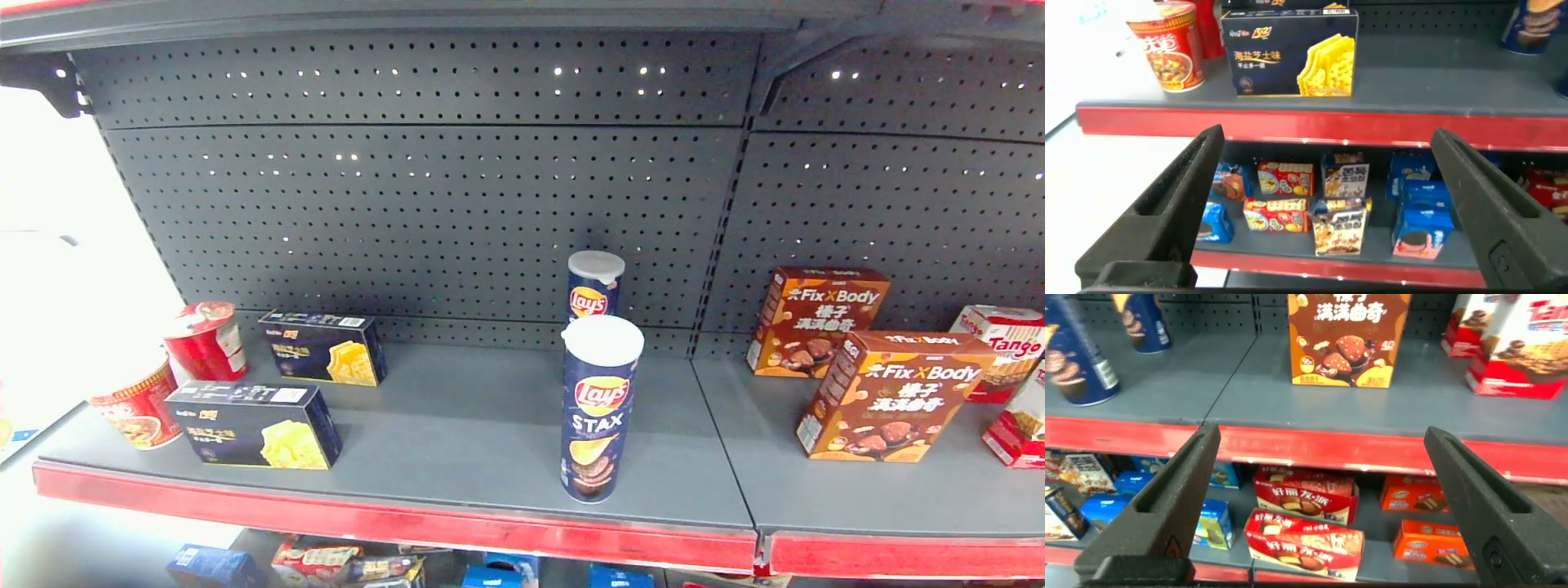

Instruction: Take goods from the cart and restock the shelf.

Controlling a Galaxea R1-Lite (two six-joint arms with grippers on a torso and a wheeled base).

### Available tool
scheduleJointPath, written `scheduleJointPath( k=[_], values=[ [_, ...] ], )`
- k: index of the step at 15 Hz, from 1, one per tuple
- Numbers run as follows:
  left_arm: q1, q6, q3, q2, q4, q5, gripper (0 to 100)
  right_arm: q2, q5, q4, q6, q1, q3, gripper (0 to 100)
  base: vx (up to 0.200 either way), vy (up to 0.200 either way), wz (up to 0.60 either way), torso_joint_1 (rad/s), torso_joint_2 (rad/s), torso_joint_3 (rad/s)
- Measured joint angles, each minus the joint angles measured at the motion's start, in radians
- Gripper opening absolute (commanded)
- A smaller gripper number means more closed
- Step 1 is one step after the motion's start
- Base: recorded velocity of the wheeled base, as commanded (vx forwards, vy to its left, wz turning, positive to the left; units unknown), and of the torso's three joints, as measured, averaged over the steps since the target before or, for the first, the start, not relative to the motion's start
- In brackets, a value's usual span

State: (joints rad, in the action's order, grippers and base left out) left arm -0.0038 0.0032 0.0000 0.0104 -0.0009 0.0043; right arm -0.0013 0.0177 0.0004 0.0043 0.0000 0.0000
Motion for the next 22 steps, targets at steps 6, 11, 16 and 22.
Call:
scheduleJointPath(
  k=[6,11,16,22],
  values=[
    [0.000,-0.002,0.000,0.000,0.000,0.002,100,0.000,0.000,0.002,0.000,0.000,0.000,100,0.000,0.000,-0.10,0.005,0.00,-0.001],
    [0.000,-0.002,0.000,0.001,0.000,0.001,100,0.000,0.000,0.001,0.000,0.000,0.000,100,0.000,0.000,-0.12,-0.002,0.00,0.000],
    [0.000,-0.001,0.000,0.001,0.000,0.001,100,0.000,0.000,0.001,0.000,0.000,0.000,100,0.000,0.000,0.00,0.000,0.00,0.000],
    [-0.001,0.000,0.000,0.001,0.001,-0.001,100,0.000,0.000,0.001,0.000,0.000,0.000,100,0.000,0.033,0.00,0.000,0.00,0.001]
  ],
)
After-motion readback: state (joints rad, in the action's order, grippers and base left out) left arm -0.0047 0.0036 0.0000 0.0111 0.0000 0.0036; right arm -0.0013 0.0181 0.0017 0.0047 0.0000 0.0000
